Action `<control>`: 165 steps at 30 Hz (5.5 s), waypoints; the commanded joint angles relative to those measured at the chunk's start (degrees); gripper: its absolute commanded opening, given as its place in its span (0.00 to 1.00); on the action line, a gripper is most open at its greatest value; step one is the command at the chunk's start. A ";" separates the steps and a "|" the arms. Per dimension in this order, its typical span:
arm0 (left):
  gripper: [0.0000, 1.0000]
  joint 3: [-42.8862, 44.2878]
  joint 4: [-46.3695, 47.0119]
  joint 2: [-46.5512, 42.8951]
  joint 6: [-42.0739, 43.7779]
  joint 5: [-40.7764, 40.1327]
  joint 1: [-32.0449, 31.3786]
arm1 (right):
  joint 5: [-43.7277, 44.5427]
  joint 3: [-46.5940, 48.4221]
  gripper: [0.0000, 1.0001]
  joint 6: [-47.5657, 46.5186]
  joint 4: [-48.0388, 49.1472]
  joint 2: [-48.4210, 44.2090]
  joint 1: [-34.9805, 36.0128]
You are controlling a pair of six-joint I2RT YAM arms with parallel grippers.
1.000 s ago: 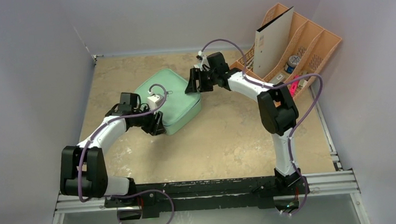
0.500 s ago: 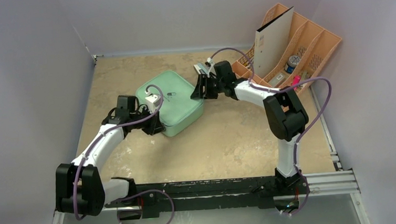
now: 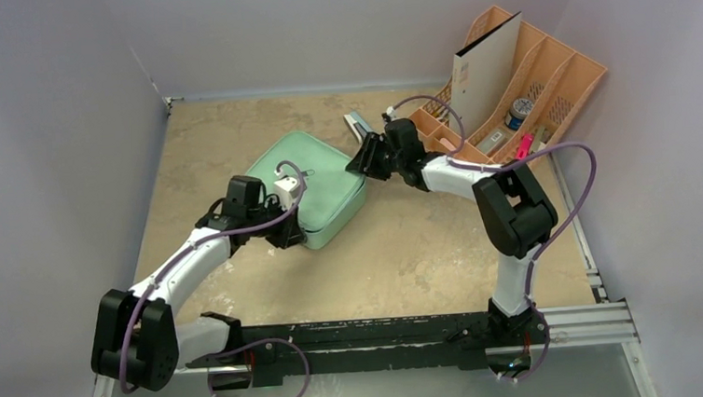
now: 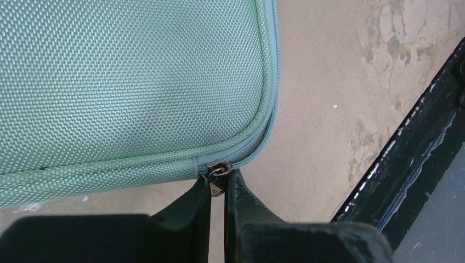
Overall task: Organize the medicine kit
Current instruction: Zip the medicine box at the center of the board.
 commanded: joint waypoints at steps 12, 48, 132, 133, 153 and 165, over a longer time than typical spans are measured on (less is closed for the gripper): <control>0.00 3.14 9.36 1.93 -1.28 -2.27 5.19 | -3.29 8.84 0.84 -20.09 -20.38 -7.31 0.97; 0.00 4.78 8.78 4.30 0.40 3.18 11.87 | -7.05 2.10 0.73 -99.94 6.29 -1.63 17.96; 0.41 19.15 5.21 9.32 -35.00 -18.83 13.97 | 11.76 -1.51 0.45 -21.51 21.60 1.31 22.90; 0.39 19.40 5.62 10.31 -35.27 -17.72 14.04 | 11.83 -1.30 0.45 -21.11 22.33 2.08 22.91; 0.31 23.36 -0.99 21.55 -33.72 -12.62 14.67 | 13.80 1.01 0.42 -18.45 35.52 10.77 23.43; 0.27 22.89 -2.17 22.48 -32.92 -10.01 14.68 | 18.39 -1.31 0.32 -18.23 43.91 11.33 23.89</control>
